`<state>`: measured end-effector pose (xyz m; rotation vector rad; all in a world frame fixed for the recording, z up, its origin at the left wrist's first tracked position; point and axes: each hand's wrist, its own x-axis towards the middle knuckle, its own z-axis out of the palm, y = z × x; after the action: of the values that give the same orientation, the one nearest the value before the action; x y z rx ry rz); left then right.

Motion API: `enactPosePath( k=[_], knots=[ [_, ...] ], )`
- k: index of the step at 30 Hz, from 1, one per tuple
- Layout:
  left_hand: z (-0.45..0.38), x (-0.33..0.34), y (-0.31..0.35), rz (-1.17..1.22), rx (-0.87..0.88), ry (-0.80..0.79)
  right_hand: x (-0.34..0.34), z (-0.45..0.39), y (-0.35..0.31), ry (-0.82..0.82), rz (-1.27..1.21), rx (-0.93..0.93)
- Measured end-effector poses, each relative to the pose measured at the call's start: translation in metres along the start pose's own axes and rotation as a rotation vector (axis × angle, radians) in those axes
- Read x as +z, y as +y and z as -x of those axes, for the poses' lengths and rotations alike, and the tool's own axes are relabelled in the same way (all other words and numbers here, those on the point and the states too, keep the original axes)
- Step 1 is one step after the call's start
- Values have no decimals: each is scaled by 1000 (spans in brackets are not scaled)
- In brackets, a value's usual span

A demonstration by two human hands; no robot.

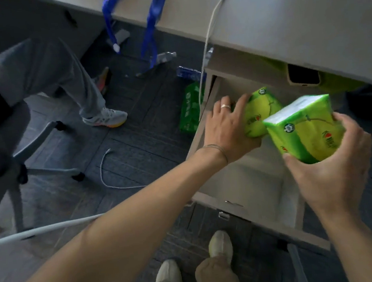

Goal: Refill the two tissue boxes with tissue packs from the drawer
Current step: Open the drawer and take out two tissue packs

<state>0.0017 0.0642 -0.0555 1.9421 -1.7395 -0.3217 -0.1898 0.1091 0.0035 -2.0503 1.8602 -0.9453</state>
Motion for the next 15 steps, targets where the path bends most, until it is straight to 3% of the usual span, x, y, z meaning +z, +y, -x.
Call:
enactPosePath(
  k=[4,15],
  knots=[
    [33,-17,4,57,-76,88,-5,20,-11,13,-23,40],
    [65,-79,94,88,-225,95,-90,17,-29,143,-112,180]
  ],
)
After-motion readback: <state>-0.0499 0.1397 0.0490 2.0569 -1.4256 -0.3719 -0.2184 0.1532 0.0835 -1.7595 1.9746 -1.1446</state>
